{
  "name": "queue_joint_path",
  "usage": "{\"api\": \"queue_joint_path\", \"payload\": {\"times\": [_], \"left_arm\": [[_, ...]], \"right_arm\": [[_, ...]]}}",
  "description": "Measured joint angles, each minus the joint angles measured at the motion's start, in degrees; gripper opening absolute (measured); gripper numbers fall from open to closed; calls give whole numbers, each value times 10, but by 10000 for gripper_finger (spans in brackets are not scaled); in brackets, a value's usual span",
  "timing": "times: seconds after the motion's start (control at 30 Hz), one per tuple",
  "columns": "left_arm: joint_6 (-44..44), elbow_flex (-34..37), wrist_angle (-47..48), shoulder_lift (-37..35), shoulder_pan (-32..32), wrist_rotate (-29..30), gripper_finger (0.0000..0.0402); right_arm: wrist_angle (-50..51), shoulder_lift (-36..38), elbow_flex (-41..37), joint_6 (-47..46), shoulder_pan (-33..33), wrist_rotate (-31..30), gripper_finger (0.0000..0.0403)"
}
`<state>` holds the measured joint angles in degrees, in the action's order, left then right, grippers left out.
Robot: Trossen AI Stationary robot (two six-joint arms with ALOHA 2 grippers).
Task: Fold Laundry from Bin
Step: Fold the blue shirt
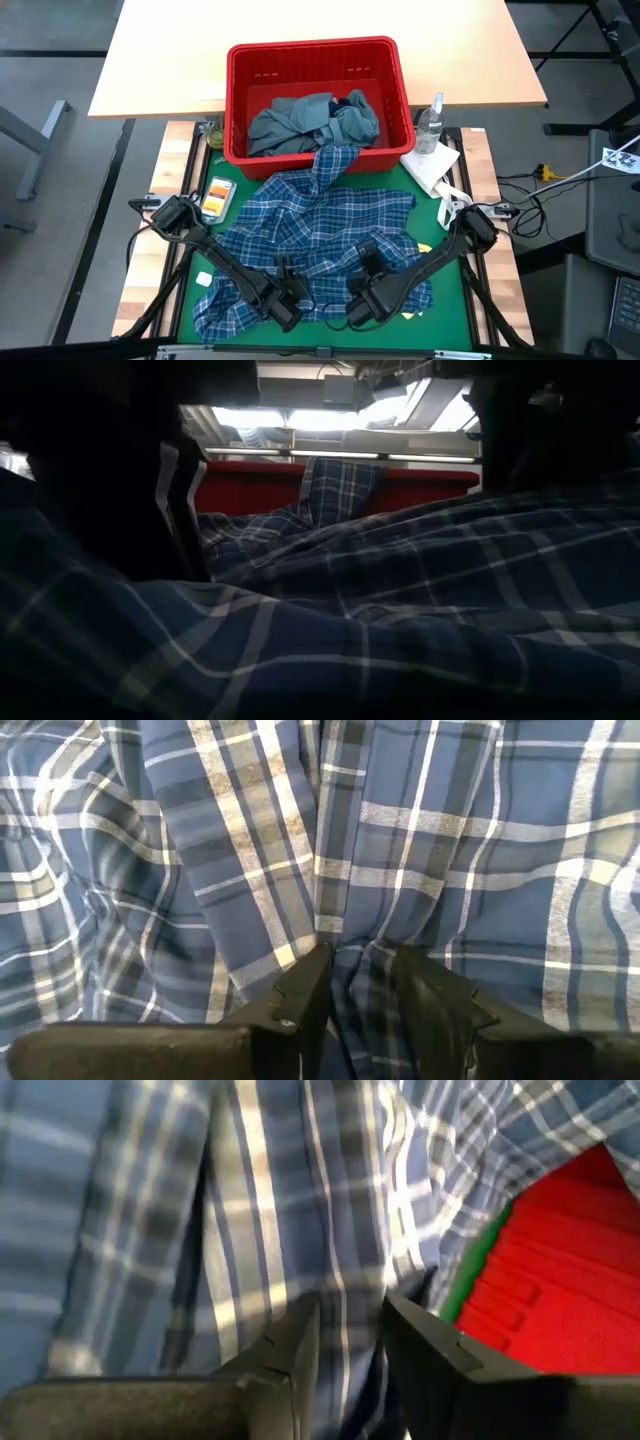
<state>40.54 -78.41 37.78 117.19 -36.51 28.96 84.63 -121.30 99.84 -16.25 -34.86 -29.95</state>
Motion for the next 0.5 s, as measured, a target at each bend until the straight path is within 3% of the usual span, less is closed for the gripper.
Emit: {"api": "queue_joint_path", "payload": {"times": [0.13,0.4,0.5], "left_arm": [[-1,-34,42,0,-7,-2,110],[-1,-137,160,0,-28,-6,110],[-1,-172,185,0,-45,-46,110]], "right_arm": [[59,5,30,-22,-17,-1,112],[54,19,83,-38,-79,25,112],[40,20,90,-59,-111,50,112]]}}
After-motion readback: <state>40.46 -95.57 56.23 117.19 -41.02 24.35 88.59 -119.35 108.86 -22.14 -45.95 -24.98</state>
